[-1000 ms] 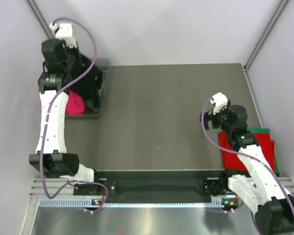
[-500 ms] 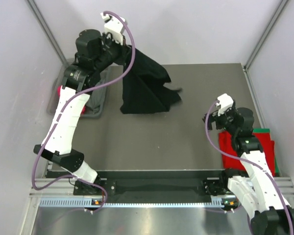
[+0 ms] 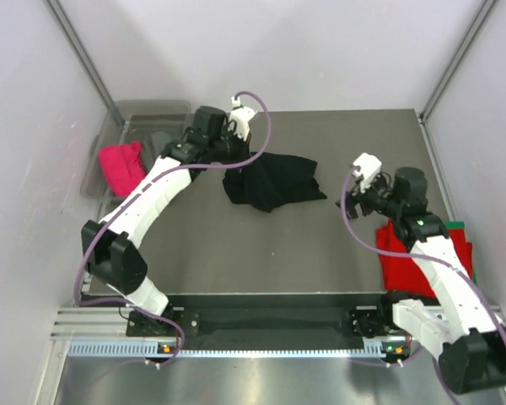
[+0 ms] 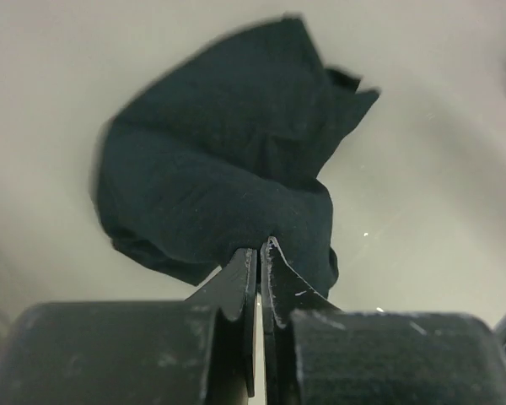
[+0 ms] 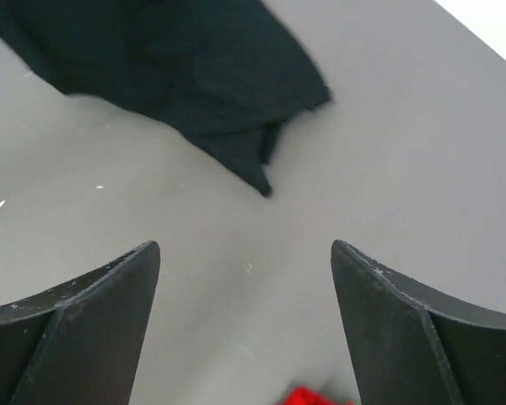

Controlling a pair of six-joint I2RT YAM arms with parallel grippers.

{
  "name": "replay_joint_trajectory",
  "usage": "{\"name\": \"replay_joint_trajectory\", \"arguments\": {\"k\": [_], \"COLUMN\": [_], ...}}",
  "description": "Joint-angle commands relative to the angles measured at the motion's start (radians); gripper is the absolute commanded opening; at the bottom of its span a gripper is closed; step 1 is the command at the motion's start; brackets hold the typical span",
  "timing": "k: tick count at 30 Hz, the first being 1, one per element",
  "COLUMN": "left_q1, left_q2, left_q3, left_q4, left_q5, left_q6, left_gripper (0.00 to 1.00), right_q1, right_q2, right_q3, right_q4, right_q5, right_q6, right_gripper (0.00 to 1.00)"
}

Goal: Fold and stack the t-shirts
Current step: Move the tshirt to the center of the board

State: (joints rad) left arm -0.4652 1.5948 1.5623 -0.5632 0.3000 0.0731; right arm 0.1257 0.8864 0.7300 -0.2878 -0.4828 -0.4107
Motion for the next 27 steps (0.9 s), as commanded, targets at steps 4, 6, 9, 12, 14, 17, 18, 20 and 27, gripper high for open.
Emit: {"name": "replay_joint_trajectory", "arguments": {"k": [4, 6, 9, 12, 14, 17, 18, 20, 27], "left_q1": [0.013, 0.033, 0.049, 0.050, 0.050, 0.050, 0.051, 0.050, 0.050], "left_q2": [0.100, 0.135, 0.212, 0.264, 0.275, 0.298, 0.300, 0.297, 0.277], "left_q3": [-0.025, 0.014, 0.131, 0.217, 0.234, 0.255, 0.257, 0.255, 0.242], "left_q4": [0.328, 0.353, 0.306, 0.263, 0.264, 0.258, 0.253, 0.252, 0.255], "left_q5": [-0.105, -0.099, -0.096, -0.094, -0.090, -0.101, -0.108, -0.108, -0.101], "left_q6": [-0.013, -0.041, -0.046, -0.044, -0.047, -0.050, -0.049, -0.049, -0.050], "left_gripper": [0.00, 0.00, 0.00, 0.00, 0.00, 0.00, 0.00, 0.00, 0.00], "right_q1": [0.216, 0.277, 0.375, 0.472, 0.509, 0.568, 0.597, 0.638, 0.718], "right_q2": [0.258, 0.318, 0.457, 0.514, 0.565, 0.629, 0.644, 0.663, 0.712], "right_q3": [0.169, 0.213, 0.271, 0.278, 0.281, 0.313, 0.307, 0.304, 0.272], "right_q4": [-0.004, 0.007, 0.018, 0.116, 0.185, 0.248, 0.277, 0.349, 0.522], "right_q5": [0.068, 0.082, 0.105, 0.179, 0.223, 0.257, 0.280, 0.355, 0.599], "right_q6": [-0.241, -0.289, -0.324, -0.347, -0.352, -0.324, -0.306, -0.306, -0.336], "right_gripper": [0.80, 0.80, 0.80, 0.79, 0.80, 0.82, 0.82, 0.82, 0.76]}}
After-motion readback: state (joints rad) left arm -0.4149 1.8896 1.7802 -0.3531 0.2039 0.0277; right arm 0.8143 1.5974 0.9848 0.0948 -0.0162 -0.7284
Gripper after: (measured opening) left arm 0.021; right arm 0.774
